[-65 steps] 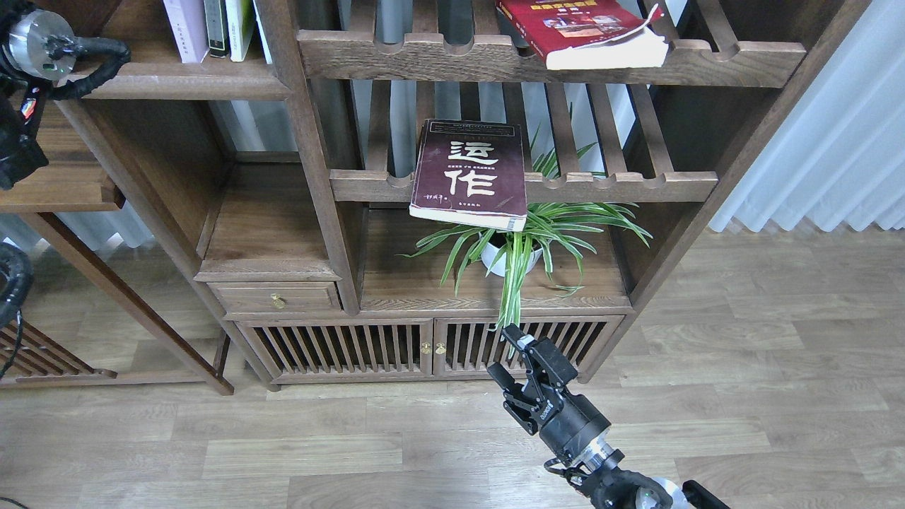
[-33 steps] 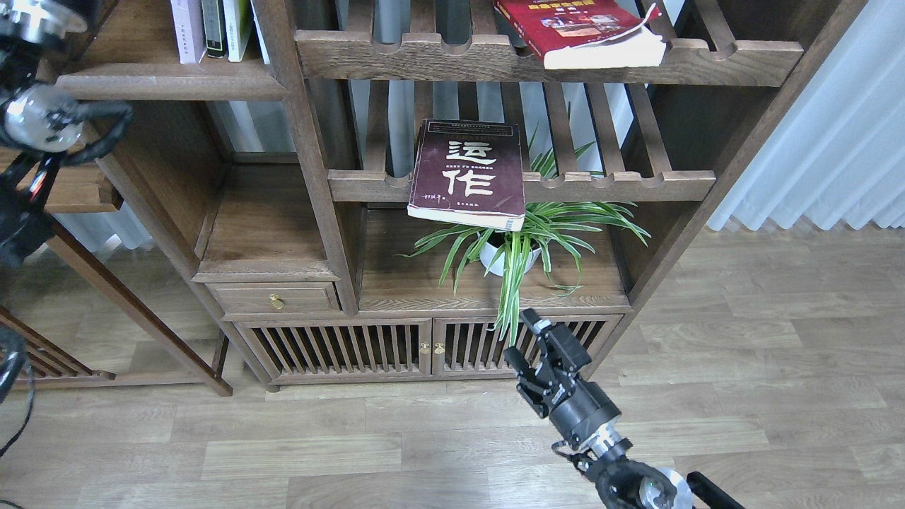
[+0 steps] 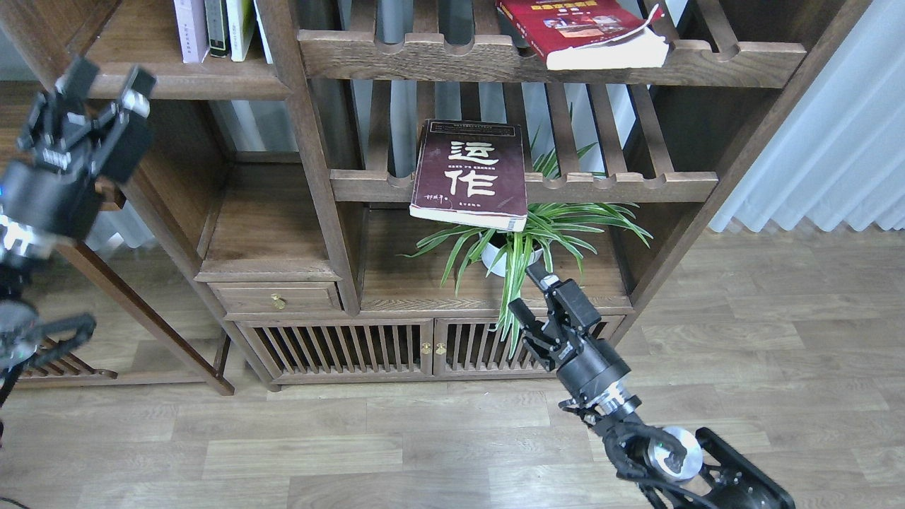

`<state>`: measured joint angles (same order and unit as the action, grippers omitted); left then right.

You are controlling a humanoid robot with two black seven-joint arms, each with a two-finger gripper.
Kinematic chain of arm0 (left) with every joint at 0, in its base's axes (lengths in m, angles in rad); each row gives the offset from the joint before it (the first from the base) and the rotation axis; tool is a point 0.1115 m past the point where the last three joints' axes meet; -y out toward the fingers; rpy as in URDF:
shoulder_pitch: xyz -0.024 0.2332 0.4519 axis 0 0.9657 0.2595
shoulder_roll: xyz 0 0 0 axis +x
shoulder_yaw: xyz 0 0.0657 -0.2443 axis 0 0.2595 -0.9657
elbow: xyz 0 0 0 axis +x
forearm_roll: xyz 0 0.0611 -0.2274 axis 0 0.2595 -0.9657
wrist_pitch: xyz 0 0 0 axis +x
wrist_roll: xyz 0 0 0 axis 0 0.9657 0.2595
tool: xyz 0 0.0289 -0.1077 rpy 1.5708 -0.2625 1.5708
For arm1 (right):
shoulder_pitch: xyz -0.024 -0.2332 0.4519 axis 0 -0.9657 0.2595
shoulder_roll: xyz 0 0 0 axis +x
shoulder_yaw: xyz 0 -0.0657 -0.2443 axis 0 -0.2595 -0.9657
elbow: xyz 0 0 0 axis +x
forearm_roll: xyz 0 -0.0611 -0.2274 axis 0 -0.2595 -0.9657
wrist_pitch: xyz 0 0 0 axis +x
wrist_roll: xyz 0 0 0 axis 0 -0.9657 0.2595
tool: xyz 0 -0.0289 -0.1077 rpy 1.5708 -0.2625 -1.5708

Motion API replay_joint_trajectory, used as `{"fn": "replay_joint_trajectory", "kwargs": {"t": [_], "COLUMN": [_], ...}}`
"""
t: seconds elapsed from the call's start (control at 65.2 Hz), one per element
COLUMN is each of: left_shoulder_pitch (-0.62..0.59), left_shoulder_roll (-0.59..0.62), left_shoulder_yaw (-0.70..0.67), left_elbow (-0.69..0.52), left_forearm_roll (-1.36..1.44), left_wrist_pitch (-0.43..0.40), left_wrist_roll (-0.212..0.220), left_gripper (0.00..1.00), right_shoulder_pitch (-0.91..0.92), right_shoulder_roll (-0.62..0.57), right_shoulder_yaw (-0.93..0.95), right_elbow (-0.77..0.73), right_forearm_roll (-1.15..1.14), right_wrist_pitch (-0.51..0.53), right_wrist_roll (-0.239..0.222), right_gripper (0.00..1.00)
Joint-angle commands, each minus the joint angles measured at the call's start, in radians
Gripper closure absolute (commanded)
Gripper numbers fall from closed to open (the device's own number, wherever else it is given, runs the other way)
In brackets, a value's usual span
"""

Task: Organize books on shelf
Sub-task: 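Reach the right gripper up to the red book on the top shelf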

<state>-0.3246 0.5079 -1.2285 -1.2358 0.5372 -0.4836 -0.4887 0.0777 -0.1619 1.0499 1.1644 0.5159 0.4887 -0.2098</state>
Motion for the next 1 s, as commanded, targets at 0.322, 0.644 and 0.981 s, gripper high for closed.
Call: {"fn": "replay_joint_trajectory", "kwargs": {"t": [0.322,0.644,0.981], "left_shoulder_pitch": [0.154,0.171,0.17], "left_shoulder_roll": [-0.002,-0.009,-0.012], "left_shoulder_yaw": [-0.149,-0.158,-0.175], "left_elbow": [0.059,0.068,0.076], "left_forearm_roll": [-0.169,-0.203,-0.21], "left_wrist_pitch": [-0.005,-0.005,-0.005], "left_wrist_roll": [0.0,0.0,0.0], "left_gripper": [0.0,0.0,0.0], "right_shoulder_pitch": [0.264,0.419,0.548], "right_shoulder_roll": [-0.104,-0.091,-0.091], "right_shoulder_yaw": [0.059,0.061,0.062], "right_elbow": [0.055,0.023,-0.089], "right_forearm_roll": [-0.036,-0.086,-0.091], "right_wrist_pitch": [0.0,-0.133,-0.2], "right_wrist_roll": [0.01,0.026,0.026], "right_gripper": [0.0,0.0,0.0]}}
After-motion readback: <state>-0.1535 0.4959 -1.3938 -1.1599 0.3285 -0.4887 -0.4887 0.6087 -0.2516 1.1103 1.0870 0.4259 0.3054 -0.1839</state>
